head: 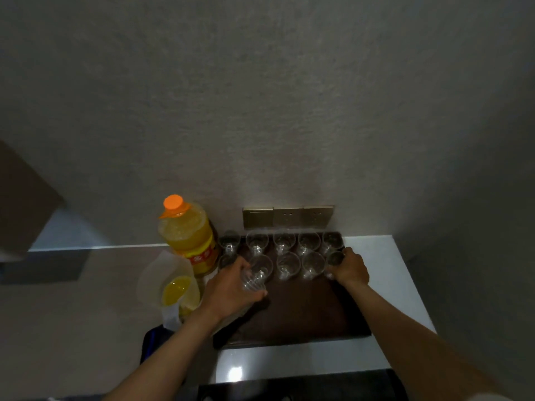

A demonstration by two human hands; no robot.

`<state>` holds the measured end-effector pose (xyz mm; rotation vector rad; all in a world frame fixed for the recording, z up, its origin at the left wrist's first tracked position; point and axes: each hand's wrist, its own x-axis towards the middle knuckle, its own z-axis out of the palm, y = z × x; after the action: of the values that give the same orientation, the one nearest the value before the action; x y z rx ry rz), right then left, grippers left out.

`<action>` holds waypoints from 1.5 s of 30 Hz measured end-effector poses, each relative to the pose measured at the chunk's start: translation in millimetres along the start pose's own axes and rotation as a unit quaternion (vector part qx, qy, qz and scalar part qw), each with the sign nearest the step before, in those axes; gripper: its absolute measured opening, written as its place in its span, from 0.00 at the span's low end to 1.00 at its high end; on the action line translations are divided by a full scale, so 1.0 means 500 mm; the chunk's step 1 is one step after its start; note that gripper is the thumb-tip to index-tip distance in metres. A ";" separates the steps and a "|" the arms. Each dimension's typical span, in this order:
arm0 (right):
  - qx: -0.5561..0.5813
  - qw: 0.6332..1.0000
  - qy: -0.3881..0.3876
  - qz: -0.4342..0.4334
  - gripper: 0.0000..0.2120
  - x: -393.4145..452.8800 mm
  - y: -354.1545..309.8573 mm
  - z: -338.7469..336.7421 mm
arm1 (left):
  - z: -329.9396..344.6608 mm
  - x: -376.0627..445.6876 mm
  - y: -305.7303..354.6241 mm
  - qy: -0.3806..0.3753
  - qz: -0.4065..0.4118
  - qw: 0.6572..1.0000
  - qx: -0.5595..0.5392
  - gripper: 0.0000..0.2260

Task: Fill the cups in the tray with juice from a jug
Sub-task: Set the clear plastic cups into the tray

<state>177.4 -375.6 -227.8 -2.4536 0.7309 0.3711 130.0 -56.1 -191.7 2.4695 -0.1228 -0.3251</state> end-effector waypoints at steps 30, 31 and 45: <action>0.119 0.950 -0.241 -0.160 0.19 -0.212 -0.235 0.017 | -0.054 -0.045 -0.016 0.047 0.015 0.998 -0.036 0.36; 0.107 0.938 -0.287 -0.165 0.20 -0.235 -0.251 0.022 | -0.059 -0.049 -0.016 0.049 0.018 0.998 -0.036 0.36; 0.151 0.914 -0.329 -0.184 0.21 -0.284 -0.290 0.033 | -0.069 -0.096 -0.021 0.075 0.050 0.993 -0.071 0.36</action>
<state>143.0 -204.8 -122.8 -1.9252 0.0271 0.8079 92.7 -19.8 -161.9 2.3273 -0.1532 -0.1015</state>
